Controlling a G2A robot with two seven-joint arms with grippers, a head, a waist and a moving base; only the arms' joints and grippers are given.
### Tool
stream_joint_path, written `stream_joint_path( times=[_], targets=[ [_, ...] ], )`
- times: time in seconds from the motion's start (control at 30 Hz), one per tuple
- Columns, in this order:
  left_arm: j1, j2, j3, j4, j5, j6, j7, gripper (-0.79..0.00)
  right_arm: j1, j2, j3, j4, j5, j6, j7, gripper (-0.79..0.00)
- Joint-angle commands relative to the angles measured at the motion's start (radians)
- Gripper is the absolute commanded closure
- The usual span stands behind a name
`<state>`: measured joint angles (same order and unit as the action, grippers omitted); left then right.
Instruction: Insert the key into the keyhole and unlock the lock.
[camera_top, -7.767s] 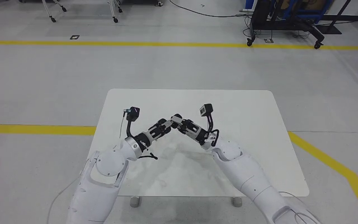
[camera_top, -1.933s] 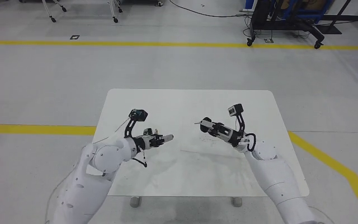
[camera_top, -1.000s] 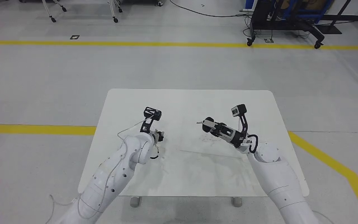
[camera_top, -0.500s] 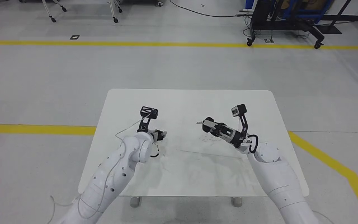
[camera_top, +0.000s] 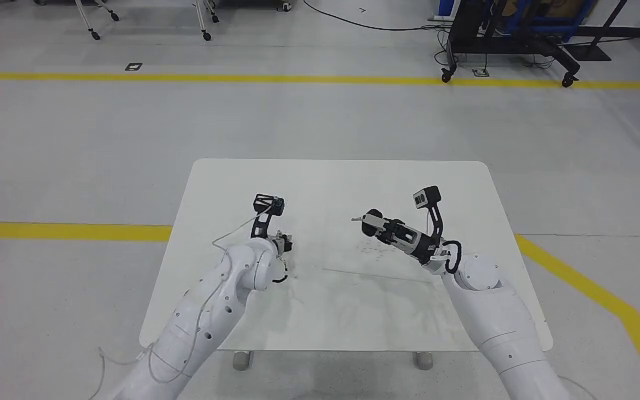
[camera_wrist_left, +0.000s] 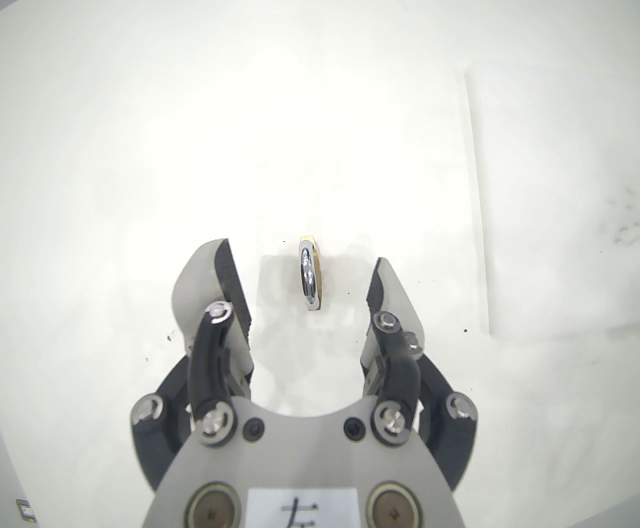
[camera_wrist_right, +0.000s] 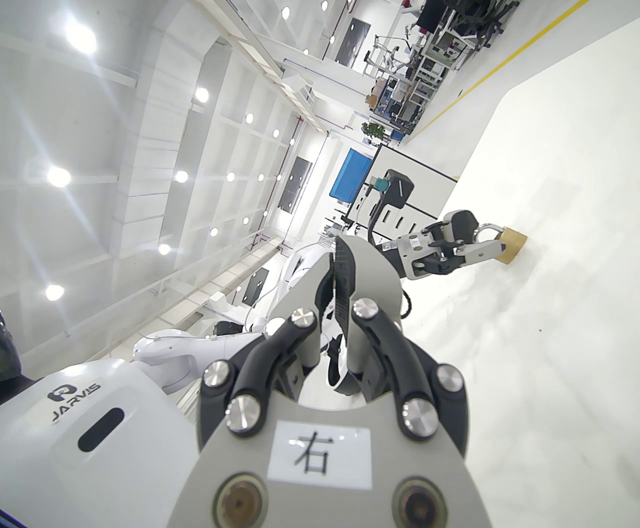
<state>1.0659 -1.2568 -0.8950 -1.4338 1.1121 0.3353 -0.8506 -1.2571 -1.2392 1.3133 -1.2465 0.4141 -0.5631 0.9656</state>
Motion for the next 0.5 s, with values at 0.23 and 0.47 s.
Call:
stream_joint_path(
  times=[0.23, 0.47],
  targets=[
    [-0.007, -0.010, 0.021, 0.020, 0.072, -0.011, -0.018, 0.000, 0.000, 0.000, 0.000, 0.000, 0.000, 0.000, 0.000, 0.000],
    [0.010, -0.012, -0.001, -0.010, 0.092, -0.017, 0.012, 0.000, 0.000, 0.000, 0.000, 0.000, 0.000, 0.000, 0.000, 0.000]
  ],
)
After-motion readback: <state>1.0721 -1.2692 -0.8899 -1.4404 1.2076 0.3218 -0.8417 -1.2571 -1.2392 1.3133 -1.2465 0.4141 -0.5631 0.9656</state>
